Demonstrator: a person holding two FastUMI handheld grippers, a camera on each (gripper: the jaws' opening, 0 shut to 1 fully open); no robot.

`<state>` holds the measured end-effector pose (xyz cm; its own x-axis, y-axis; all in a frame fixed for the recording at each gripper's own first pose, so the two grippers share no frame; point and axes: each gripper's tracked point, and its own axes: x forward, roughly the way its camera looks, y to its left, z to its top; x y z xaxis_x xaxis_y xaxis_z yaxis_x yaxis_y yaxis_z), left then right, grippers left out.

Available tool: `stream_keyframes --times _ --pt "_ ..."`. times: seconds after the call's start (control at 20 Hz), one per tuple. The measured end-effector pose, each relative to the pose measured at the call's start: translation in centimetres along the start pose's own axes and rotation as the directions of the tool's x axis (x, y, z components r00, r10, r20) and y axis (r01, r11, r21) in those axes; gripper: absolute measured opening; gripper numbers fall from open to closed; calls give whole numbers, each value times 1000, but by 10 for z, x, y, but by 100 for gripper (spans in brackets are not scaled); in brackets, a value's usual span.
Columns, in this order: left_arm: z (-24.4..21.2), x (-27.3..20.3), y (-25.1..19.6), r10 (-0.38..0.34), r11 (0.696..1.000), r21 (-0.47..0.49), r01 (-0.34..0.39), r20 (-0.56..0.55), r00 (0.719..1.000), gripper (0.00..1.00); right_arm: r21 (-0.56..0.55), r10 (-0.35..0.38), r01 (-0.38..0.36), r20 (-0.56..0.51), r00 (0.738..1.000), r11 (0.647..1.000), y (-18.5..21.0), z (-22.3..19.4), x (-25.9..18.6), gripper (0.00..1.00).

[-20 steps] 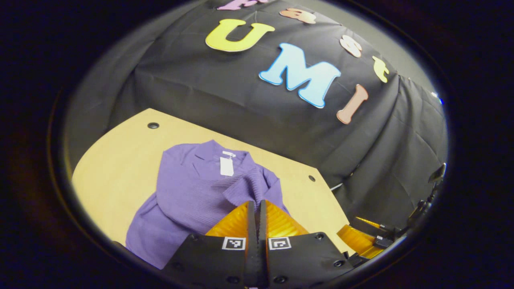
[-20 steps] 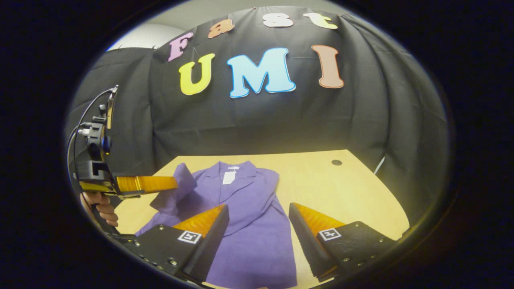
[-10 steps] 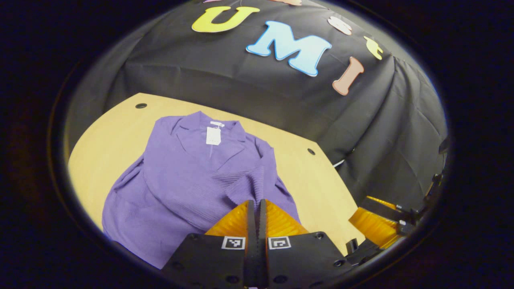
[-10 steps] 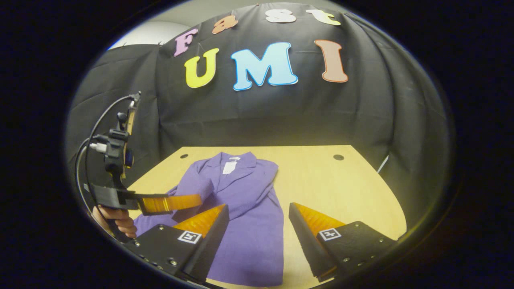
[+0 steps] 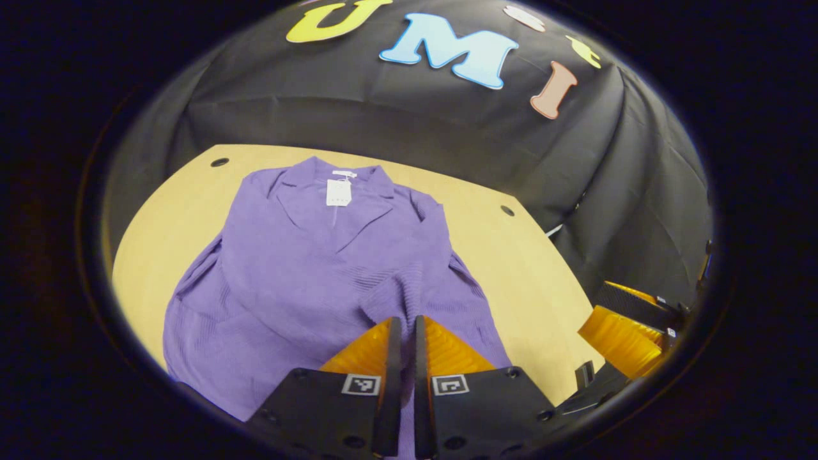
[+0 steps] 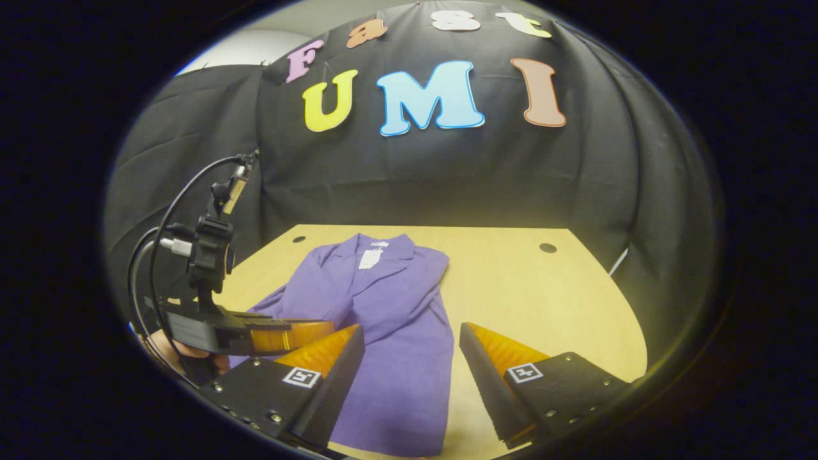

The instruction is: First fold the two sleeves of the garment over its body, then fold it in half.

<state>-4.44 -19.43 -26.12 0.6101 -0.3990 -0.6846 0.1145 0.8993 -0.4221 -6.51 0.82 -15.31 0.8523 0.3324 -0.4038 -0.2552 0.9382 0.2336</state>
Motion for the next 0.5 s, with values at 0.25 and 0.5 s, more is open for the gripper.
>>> stream_keyframes --times 0.25,0.5 --pt "0 -12 -1 -16 1000 1 16 14 1000 67 -13 -57 57 13 998 998 -7 -3 -3 85" --pt "5 -44 36 38 998 52 -41 51 998 96 -18 -130 130 -12 991 991 -2 -24 -7 90"
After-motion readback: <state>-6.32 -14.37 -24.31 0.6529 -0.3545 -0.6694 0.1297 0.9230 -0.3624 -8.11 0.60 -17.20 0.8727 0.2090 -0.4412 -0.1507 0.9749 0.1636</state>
